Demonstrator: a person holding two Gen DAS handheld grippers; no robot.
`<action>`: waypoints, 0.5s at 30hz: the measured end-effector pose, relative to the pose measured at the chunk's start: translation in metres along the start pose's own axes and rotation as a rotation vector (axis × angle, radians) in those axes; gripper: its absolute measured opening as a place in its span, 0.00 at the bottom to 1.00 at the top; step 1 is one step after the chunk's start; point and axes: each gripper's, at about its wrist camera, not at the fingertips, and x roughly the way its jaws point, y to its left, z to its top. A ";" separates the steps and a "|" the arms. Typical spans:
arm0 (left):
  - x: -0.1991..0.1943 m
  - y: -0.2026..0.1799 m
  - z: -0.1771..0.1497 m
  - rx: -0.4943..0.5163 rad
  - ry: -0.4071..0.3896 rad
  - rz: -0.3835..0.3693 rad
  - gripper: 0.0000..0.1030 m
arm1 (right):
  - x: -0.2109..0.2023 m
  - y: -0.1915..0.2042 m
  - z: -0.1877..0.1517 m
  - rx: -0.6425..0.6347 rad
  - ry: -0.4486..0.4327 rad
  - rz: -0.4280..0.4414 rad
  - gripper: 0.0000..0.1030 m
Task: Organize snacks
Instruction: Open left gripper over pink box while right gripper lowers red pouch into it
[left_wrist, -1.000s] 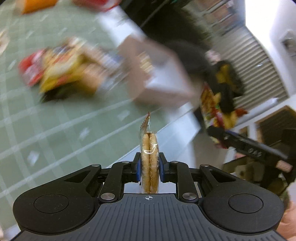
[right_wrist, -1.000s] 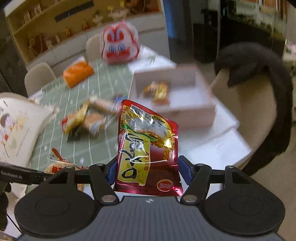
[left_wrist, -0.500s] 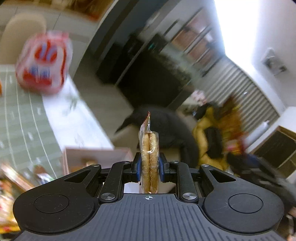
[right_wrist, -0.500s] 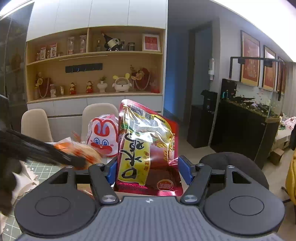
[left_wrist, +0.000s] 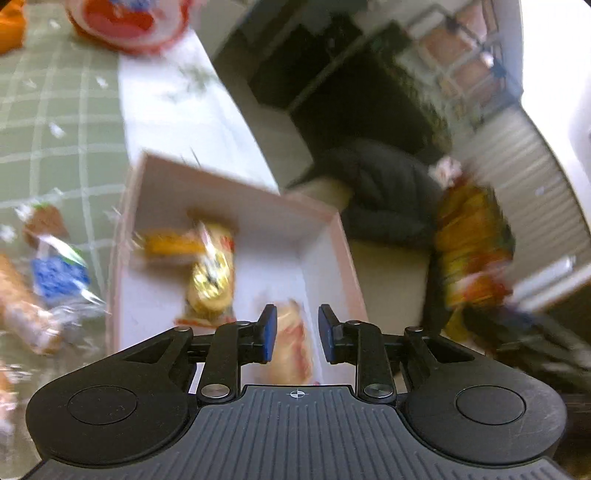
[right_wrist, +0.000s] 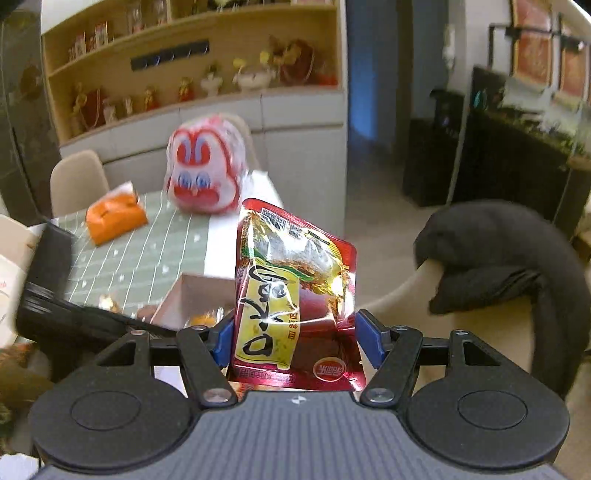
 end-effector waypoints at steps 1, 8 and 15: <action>-0.012 0.002 0.000 -0.012 -0.034 0.018 0.27 | 0.012 0.002 0.000 0.007 0.025 0.016 0.64; -0.094 0.021 -0.033 -0.072 -0.171 0.117 0.27 | 0.085 0.023 -0.002 0.045 0.212 0.096 0.65; -0.153 0.063 -0.072 -0.203 -0.183 0.270 0.27 | 0.119 0.049 -0.020 -0.042 0.258 -0.006 0.71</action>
